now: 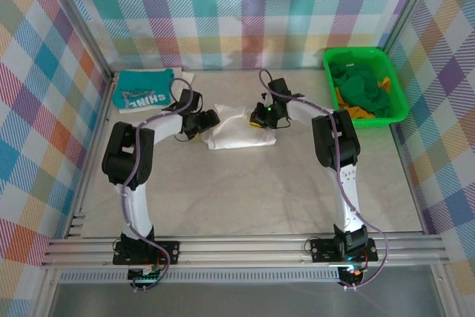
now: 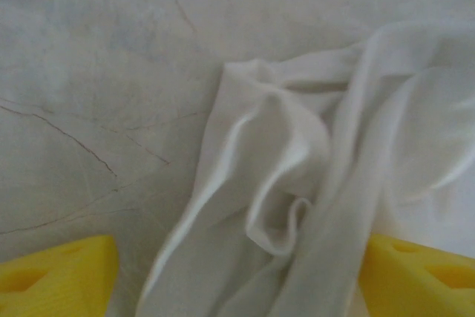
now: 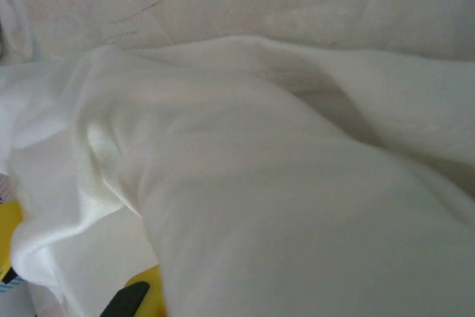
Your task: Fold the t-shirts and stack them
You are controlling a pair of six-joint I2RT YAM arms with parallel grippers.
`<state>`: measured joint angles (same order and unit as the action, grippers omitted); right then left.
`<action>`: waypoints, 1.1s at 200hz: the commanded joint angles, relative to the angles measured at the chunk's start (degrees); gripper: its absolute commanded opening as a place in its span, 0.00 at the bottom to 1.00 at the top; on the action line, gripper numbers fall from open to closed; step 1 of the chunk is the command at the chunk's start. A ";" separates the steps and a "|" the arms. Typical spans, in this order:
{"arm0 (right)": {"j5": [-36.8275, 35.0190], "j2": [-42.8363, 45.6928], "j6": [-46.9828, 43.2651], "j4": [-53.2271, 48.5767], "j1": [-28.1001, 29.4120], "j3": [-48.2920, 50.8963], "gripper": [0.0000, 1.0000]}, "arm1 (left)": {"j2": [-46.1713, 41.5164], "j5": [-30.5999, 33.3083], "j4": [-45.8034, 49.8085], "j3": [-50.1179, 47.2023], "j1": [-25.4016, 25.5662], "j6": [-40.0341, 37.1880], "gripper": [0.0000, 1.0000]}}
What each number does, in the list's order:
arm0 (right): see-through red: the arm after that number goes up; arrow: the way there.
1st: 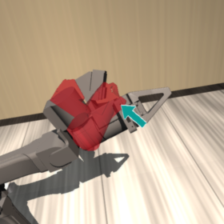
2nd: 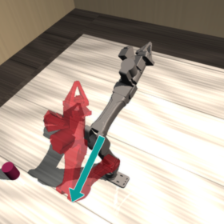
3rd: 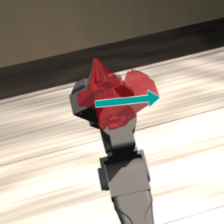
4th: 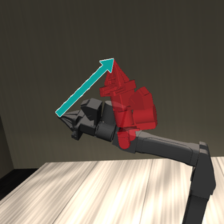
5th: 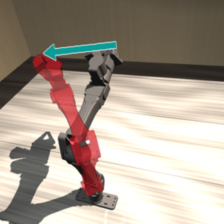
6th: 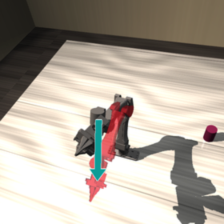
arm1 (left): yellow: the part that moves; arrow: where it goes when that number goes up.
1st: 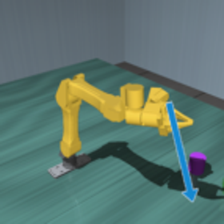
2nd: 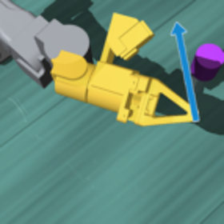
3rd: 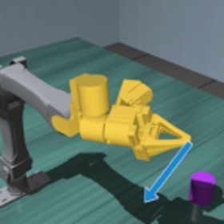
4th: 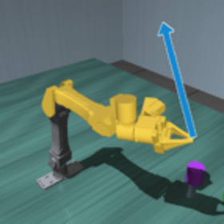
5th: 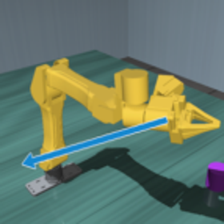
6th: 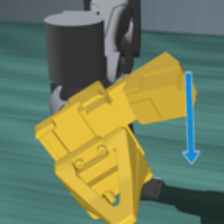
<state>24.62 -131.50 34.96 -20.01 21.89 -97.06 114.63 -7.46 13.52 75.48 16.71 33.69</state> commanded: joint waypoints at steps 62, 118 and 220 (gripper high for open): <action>0.15 -0.26 1.84 -0.11 0.17 2.57 0.00 | 7.08 -5.11 -1.60 7.27 7.51 2.89 0.76; 1.03 0.27 2.95 1.01 0.12 3.53 0.00 | 6.46 -1.26 -0.61 8.35 8.84 3.19 0.22; 7.51 30.25 1.15 9.13 -0.65 14.06 0.51 | 1.46 15.55 14.03 15.88 5.27 -12.95 0.00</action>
<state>30.76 -113.71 37.80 -16.58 21.76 -87.66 119.07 -0.05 20.80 85.56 23.16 29.30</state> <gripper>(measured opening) 0.485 0.095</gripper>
